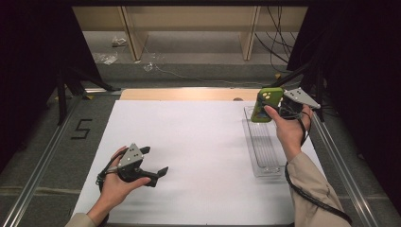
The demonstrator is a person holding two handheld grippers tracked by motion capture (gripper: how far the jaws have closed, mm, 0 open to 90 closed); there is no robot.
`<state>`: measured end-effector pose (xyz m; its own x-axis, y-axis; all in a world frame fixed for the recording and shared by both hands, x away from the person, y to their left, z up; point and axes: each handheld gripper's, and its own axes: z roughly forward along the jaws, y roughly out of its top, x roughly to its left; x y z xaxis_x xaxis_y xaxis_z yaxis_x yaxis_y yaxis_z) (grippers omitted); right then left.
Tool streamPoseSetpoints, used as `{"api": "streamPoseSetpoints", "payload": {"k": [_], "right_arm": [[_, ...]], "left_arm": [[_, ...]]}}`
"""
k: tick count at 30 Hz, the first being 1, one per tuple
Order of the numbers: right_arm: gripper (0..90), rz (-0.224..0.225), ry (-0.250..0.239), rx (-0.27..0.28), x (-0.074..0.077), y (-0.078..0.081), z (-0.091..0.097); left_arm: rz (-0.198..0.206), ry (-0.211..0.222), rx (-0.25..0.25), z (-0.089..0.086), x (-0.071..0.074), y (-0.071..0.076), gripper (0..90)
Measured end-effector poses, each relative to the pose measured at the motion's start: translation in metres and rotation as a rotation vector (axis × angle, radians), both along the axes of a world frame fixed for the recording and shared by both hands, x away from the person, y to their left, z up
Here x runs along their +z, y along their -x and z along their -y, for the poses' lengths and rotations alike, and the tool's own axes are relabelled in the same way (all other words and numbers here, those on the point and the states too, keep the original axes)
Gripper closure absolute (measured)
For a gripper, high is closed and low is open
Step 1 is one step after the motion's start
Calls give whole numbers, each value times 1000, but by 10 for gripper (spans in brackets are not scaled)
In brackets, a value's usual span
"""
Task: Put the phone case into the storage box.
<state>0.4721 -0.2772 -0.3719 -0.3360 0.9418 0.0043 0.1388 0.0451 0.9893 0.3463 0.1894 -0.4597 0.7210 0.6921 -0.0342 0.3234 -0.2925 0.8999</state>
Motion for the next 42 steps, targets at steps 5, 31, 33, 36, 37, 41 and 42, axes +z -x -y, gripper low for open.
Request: {"api": "streamPoseSetpoints", "payload": {"k": [5,31,33,36,37,41,42], "right_arm": [[181,-2,6,-1,-1,-2,-1],[181,-20,23,-15,-9,-15,0],[181,-21,23,-16,-10,-16,0],[181,-24,21,-18,-11,-18,0],[181,-24,23,-18,-11,-18,0],[181,-29,23,-20,-12,-20,0],[181,-29,22,-20,-13,-20,0]], "left_arm": [[1,3,1,0,0,0,0],[1,3,1,0,0,0,0],[1,4,1,0,0,0,0],[1,5,0,0,0,0,0],[1,5,0,0,0,0,0],[2,4,0,0,0,0,0],[1,5,0,0,0,0,0]]}}
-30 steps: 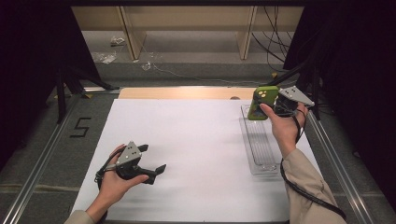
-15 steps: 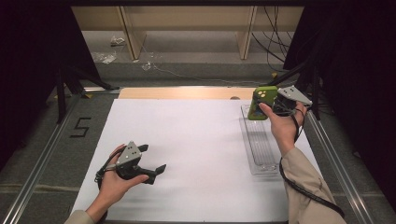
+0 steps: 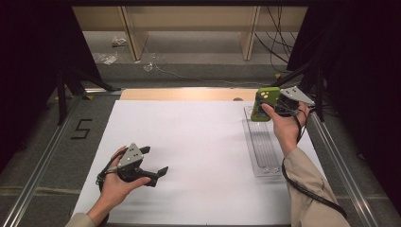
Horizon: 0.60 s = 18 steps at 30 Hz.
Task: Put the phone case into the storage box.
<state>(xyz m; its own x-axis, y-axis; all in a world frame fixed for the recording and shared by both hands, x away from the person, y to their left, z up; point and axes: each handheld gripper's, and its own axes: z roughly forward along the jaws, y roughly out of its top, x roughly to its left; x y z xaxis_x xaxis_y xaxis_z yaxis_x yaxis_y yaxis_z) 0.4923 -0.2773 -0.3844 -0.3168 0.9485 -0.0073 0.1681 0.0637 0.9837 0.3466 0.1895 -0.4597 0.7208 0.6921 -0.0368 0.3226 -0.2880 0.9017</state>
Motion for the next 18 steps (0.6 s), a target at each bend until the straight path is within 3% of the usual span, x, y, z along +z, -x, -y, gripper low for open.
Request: {"api": "streamPoseSetpoints", "payload": {"k": [18], "right_arm": [[180,-12,7,-10,-5,-9,-1]], "left_arm": [[-1,2,0,0,0,0,0]]}}
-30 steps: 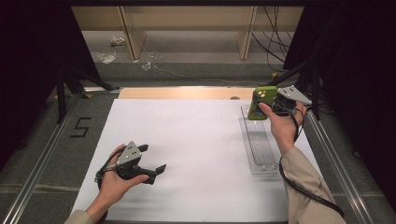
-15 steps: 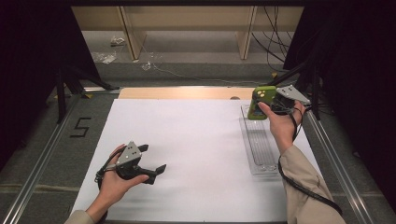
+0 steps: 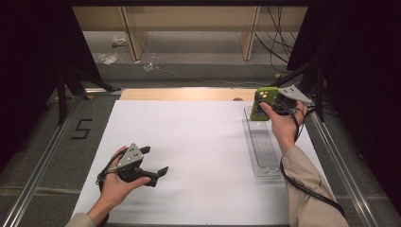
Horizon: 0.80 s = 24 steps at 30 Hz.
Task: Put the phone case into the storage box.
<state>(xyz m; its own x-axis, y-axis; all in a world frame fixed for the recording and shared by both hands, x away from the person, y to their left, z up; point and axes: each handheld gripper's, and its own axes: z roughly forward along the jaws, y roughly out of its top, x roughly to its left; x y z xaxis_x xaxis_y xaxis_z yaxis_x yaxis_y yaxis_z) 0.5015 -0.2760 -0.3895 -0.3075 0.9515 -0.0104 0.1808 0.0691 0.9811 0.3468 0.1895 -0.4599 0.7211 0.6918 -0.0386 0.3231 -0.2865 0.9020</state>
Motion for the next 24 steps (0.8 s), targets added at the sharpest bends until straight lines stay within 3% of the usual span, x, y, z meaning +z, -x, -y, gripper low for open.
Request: {"api": "streamPoseSetpoints", "payload": {"k": [24], "right_arm": [[180,-14,12,-6,-7,-10,-3]], "left_arm": [[-2,1,0,0,-1,0,0]]}}
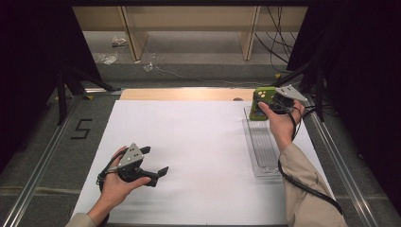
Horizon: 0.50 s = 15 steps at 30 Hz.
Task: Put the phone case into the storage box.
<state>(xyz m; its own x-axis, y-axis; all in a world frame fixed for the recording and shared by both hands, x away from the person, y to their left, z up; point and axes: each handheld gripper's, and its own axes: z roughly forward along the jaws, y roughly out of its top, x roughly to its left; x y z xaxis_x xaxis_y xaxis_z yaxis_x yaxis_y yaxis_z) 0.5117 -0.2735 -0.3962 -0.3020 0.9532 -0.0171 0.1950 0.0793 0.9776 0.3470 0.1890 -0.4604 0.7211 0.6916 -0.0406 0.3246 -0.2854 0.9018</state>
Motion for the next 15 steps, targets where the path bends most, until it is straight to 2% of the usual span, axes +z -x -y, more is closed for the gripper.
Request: {"api": "streamPoseSetpoints", "payload": {"k": [15], "right_arm": [[179,-6,14,-1,-5,-7,-2]], "left_arm": [[-1,1,1,0,0,0,0]]}}
